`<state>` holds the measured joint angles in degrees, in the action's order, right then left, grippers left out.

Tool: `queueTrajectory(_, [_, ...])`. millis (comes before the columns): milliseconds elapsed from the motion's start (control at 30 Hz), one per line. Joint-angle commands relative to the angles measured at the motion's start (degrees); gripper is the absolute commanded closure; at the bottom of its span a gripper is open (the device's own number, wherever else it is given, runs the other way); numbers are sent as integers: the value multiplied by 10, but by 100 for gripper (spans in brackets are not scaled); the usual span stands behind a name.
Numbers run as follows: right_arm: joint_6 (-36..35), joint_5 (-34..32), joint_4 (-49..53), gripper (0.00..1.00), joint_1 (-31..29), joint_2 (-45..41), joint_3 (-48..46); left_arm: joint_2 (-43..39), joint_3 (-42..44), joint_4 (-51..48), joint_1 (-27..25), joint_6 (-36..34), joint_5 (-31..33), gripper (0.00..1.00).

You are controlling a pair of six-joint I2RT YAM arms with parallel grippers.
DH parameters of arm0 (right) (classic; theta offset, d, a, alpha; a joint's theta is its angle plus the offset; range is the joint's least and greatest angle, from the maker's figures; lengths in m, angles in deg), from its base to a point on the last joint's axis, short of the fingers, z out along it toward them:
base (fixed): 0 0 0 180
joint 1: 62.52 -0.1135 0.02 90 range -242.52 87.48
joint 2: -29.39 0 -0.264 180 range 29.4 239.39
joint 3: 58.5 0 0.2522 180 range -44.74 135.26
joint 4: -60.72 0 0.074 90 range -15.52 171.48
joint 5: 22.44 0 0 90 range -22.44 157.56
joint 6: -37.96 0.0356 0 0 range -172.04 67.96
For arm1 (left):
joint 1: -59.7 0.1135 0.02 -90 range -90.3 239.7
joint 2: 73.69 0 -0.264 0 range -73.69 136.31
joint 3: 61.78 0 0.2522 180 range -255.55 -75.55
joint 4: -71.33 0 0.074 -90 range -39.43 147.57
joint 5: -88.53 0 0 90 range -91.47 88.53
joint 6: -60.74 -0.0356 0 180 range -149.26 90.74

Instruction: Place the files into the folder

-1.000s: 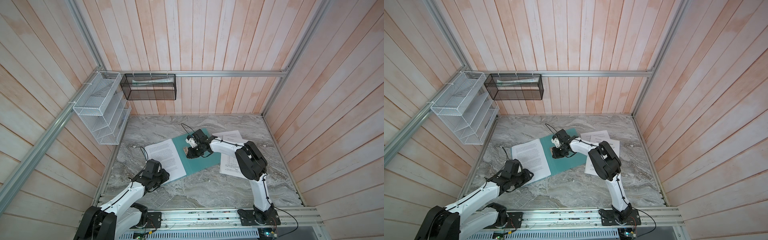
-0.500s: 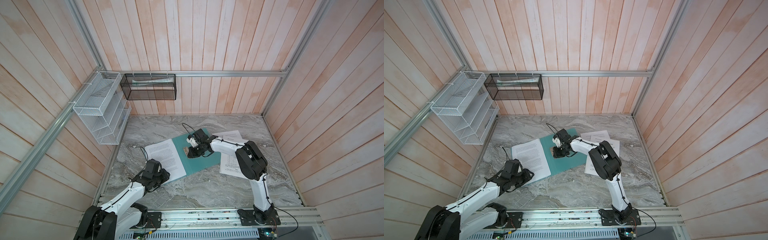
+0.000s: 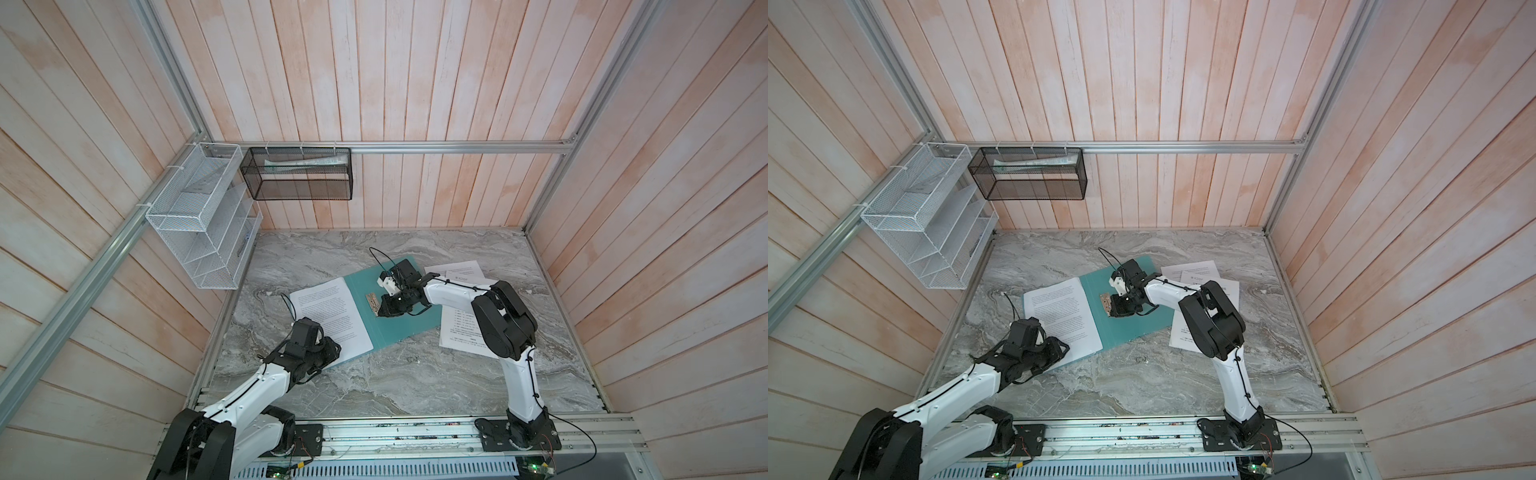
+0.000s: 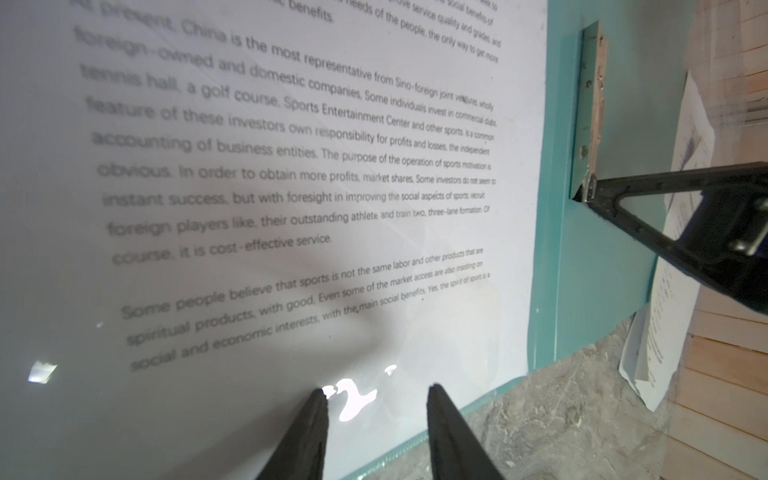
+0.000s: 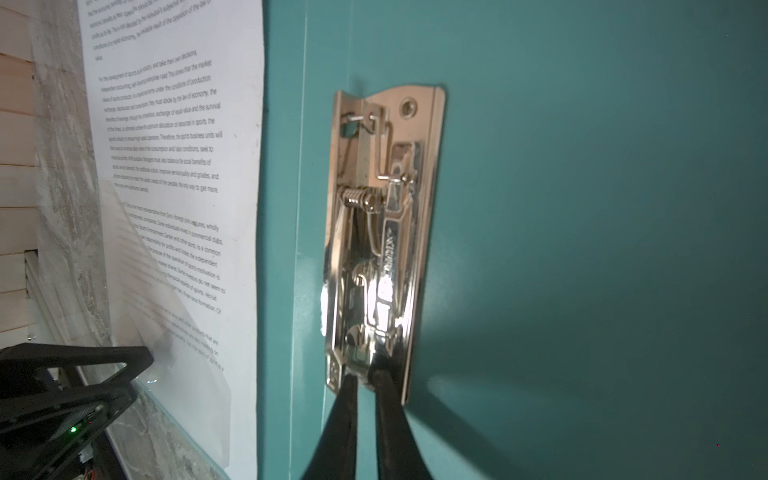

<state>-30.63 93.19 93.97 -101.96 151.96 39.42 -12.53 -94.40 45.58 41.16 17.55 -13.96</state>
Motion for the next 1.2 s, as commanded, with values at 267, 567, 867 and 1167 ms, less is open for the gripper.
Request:
queueTrajectory(267, [33,45,-26,86,4,-25,-18,14,30,-42,-2,7,-4,58])
queueTrajectory(567, [36,35,-23,86,5,-37,-21,19,29,-41,-2,5,-5,57])
queueTrajectory(867, [38,49,-31,85,4,-16,-18,20,30,-38,-2,5,-6,58])
queueTrajectory(1167, [36,30,-24,85,6,0,-14,25,34,-33,-2,6,-10,58])
